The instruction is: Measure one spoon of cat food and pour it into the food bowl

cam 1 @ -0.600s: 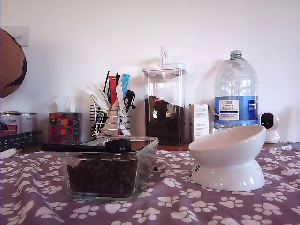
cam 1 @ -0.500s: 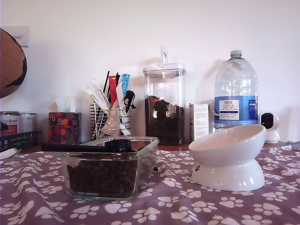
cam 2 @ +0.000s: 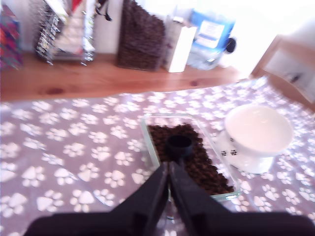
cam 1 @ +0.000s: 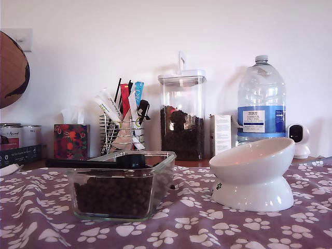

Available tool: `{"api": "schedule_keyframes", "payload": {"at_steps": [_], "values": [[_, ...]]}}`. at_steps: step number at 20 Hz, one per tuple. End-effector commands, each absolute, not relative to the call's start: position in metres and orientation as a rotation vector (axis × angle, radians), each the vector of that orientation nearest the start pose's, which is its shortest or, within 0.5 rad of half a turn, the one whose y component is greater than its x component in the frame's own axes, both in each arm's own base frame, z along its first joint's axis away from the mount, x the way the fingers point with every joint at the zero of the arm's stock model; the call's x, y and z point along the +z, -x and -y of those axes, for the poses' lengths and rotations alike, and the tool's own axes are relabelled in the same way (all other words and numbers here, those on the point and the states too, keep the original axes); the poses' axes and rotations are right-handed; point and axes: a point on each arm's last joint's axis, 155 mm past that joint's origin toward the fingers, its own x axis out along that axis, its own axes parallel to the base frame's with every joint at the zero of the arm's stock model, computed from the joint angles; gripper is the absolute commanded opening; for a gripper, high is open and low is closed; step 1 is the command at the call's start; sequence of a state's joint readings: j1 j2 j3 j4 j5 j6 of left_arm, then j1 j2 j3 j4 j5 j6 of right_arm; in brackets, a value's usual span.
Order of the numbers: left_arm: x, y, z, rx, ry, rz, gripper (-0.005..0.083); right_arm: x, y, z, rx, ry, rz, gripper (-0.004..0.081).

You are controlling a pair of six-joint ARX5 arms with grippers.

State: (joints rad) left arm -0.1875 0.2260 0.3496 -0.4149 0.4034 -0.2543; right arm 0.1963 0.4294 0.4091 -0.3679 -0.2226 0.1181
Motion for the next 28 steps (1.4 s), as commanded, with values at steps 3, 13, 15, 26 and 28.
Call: {"api": "schedule_keyframes", "payload": {"at_steps": [3,13,15,26,28], "values": [[0.172,-0.212,0.131,-0.579,0.357,-0.520,-0.0023,0.161,-0.241,-0.101,0.429,-0.128,-0.455,-0.0011],[0.166,-0.221,0.191,-0.780,0.077,-0.513,-0.0022,0.152,-0.251,-0.117,0.473,-0.115,-0.488,-0.0011],[0.162,-0.230,0.192,-0.759,0.035,-0.489,-0.0020,0.153,-0.252,-0.117,0.471,-0.113,-0.483,-0.0011],[0.145,-0.224,0.194,-0.748,0.043,-0.365,0.0079,0.149,-0.257,-0.109,0.421,-0.100,-0.491,-0.0011],[0.138,-0.219,0.201,-0.776,0.032,-0.391,0.0259,0.149,-0.257,-0.109,0.421,-0.101,-0.491,-0.0011]]}}
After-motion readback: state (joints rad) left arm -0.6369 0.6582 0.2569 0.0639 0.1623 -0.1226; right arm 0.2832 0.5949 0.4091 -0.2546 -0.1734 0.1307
